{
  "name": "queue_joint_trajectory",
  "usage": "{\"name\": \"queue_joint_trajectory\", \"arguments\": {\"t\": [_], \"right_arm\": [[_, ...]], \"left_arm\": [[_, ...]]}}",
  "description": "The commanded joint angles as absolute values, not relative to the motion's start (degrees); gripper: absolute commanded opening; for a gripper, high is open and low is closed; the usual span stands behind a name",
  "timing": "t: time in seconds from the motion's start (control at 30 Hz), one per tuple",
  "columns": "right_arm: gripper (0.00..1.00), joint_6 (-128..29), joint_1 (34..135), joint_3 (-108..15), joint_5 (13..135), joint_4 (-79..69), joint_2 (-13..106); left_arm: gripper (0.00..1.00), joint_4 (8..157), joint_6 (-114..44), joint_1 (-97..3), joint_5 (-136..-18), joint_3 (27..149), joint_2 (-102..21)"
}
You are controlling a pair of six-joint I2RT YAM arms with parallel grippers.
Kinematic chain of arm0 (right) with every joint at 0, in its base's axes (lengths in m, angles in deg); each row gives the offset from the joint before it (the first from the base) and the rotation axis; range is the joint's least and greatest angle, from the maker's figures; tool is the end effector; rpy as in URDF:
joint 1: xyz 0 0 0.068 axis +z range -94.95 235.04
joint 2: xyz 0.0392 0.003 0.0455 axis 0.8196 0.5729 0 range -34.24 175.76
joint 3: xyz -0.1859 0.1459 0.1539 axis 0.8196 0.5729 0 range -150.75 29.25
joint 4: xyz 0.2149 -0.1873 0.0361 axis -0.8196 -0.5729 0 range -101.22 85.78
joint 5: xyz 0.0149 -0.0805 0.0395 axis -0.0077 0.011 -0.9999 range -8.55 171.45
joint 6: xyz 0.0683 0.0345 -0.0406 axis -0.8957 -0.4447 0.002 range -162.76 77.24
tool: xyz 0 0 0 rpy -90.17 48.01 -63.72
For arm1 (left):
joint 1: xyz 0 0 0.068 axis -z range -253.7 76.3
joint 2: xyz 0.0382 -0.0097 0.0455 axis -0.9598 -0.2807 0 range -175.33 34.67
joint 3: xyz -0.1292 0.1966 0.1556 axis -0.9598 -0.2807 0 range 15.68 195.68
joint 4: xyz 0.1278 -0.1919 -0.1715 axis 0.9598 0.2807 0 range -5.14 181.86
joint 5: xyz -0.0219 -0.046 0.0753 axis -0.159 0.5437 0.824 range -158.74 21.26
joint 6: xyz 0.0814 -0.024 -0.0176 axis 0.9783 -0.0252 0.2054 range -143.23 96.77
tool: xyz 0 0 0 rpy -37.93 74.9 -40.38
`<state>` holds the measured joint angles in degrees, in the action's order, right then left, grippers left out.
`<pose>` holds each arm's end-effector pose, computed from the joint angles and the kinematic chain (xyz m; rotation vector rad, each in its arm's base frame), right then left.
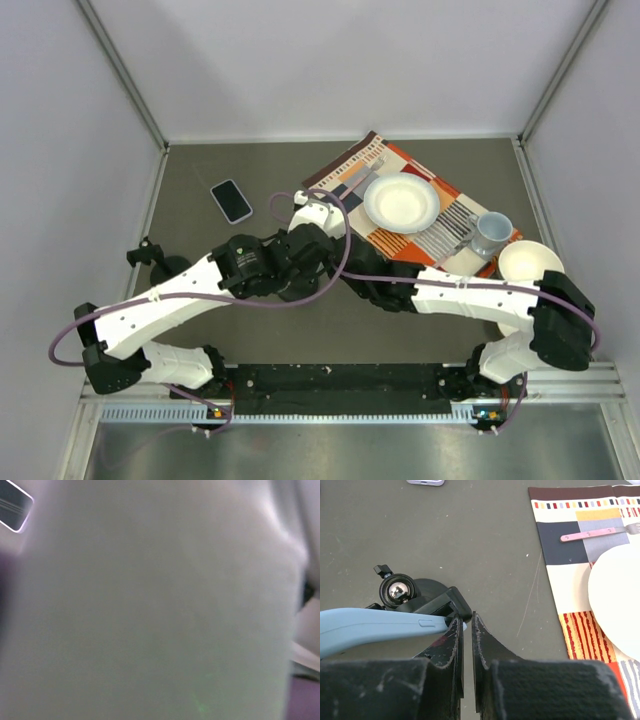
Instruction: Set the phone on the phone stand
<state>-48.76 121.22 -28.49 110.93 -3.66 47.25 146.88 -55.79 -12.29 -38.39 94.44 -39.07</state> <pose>0.1890 0.3346 0.2739 -0.6694 1.8156 0.3354 0.1708 -0.2326 0.3422 0.4066 2.3463 -0.0748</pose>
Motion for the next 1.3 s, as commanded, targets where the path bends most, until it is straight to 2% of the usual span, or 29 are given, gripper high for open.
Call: {"name": "queue_joint_trajectory", "arguments": {"t": [0.0, 0.3, 0.5, 0.6, 0.63, 0.77, 0.83, 1.03, 1.13, 1.17, 1.27], "right_arm": [[0.00, -36.96, 131.69, -29.90, 129.53, 12.89, 42.30], [0.00, -34.75, 135.72, -29.29, 131.29, 29.26, 51.71], [0.00, -35.90, 137.40, -30.78, 128.83, 27.69, 53.56], [0.03, -37.56, 135.73, -27.45, 125.95, 25.40, 50.06], [0.05, -37.83, 134.77, -26.40, 124.10, 25.49, 47.70], [0.49, -35.38, 134.06, -24.19, 115.66, 22.77, 44.25], [0.57, -35.46, 134.06, -24.45, 111.96, 20.05, 42.50], [0.67, -37.57, 133.36, -20.76, 109.06, 11.36, 34.24], [0.69, -36.25, 130.55, -19.53, 102.13, 4.07, 28.97], [0.68, -36.25, 129.41, -20.49, 97.58, 1.26, 28.00], [0.68, -36.25, 129.14, -19.01, 94.31, -2.20, 22.20]], "left_arm": [[0.00, 172.92, -66.83, -21.67, -25.40, 94.78, -43.12], [0.00, 171.78, -67.09, -21.14, -28.92, 98.74, -42.94], [0.00, 168.97, -65.95, -21.14, -30.07, 97.60, -41.98], [0.00, 168.88, -65.77, -21.05, -28.84, 96.46, -40.22], [0.00, 168.45, -65.69, -20.96, -28.84, 95.50, -39.87], [0.00, 163.97, -62.71, -20.96, -31.03, 92.68, -37.06], [0.00, 163.17, -62.35, -20.96, -31.30, 91.80, -36.70], [0.00, 164.22, -62.79, -20.88, -30.60, 91.27, -36.97], [0.00, 163.96, -62.78, -20.88, -30.42, 90.48, -37.05], [0.00, 164.05, -62.78, -20.88, -30.16, 90.39, -37.14], [0.00, 165.71, -63.75, -20.88, -28.58, 90.74, -37.66]]}}
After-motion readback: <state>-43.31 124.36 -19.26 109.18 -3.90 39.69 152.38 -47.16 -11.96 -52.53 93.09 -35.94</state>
